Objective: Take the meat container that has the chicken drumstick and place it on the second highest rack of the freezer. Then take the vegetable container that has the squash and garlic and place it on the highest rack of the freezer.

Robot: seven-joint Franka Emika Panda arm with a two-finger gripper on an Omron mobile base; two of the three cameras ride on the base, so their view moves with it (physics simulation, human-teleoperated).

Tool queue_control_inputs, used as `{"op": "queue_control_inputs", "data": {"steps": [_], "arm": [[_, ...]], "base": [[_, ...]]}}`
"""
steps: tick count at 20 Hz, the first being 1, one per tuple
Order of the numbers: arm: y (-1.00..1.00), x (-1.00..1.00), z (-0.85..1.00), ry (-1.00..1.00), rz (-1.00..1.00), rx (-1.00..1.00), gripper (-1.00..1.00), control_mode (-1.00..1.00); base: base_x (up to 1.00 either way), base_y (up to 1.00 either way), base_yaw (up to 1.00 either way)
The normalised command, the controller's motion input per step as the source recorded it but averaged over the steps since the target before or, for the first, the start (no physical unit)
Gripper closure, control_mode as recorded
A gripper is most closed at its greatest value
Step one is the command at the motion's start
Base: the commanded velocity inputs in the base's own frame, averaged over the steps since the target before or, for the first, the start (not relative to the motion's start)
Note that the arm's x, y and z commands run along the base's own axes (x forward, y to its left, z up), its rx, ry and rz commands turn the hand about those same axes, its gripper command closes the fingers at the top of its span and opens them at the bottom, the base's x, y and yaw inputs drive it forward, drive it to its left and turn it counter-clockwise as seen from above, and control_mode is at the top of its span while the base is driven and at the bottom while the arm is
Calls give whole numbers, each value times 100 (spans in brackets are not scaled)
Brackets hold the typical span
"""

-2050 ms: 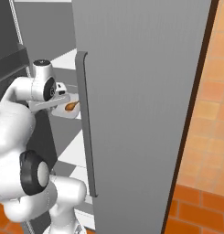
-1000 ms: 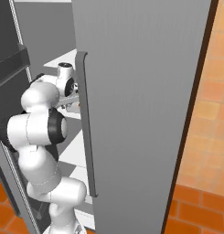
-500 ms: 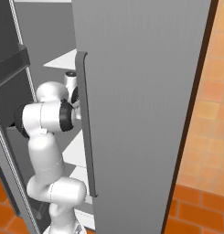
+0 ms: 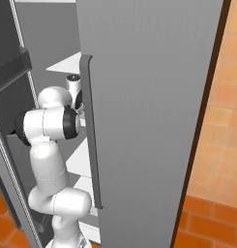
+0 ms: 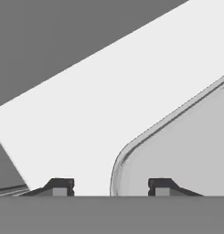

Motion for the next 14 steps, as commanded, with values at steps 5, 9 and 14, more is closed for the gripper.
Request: {"op": "queue_control_inputs", "data": {"steps": [5,9,14], "arm": [[-1,-83,38,-19,0,0,-100,-100],[-3,-86,96,-3,0,3,-100,-100],[0,-100,60,0,0,9,-100,-100]], "base": [[0,0,0],[0,0,0],[0,0,0]]}}
